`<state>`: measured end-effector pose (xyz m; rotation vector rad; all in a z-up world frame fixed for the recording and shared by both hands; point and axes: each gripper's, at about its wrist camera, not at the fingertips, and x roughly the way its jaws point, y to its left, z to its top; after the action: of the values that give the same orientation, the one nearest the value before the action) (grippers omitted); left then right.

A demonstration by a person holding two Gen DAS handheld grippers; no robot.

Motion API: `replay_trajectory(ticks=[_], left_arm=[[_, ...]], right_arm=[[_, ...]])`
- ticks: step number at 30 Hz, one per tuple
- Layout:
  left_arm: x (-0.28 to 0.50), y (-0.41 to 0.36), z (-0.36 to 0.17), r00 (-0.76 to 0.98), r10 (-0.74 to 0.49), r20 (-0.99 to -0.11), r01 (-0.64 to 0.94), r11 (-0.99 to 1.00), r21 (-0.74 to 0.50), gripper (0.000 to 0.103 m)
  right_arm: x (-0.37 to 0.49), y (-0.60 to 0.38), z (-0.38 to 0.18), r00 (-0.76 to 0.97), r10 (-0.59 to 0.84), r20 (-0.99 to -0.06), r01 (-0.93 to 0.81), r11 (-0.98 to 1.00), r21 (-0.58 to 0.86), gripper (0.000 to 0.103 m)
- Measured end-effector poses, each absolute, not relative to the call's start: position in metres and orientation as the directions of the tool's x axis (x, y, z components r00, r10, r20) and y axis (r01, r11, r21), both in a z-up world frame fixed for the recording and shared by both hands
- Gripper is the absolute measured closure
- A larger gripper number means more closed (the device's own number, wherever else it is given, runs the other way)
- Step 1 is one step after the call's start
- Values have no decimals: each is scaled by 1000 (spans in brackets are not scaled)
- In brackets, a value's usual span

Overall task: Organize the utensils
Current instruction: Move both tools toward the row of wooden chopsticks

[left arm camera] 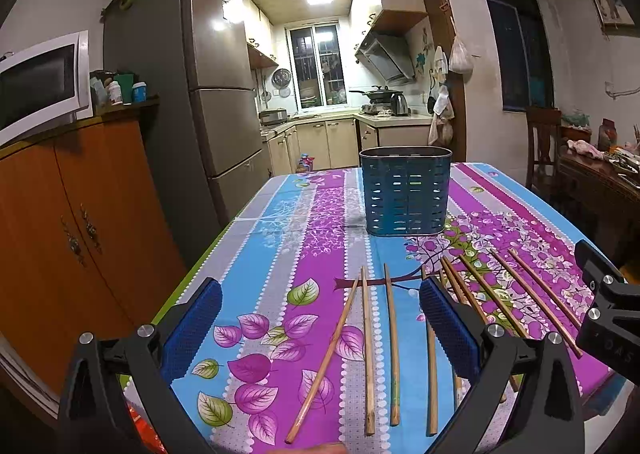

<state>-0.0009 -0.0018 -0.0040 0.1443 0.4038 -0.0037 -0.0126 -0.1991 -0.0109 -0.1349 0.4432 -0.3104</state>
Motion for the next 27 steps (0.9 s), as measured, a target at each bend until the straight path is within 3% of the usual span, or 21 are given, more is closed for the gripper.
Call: replay_trajectory(ticks=[27], left_arm=[[-38,-2,-9,923,29,-383,33,988,154,4]], right_arm=[[-39,-195,-23,854,-320,-411,265,946,-187,5]])
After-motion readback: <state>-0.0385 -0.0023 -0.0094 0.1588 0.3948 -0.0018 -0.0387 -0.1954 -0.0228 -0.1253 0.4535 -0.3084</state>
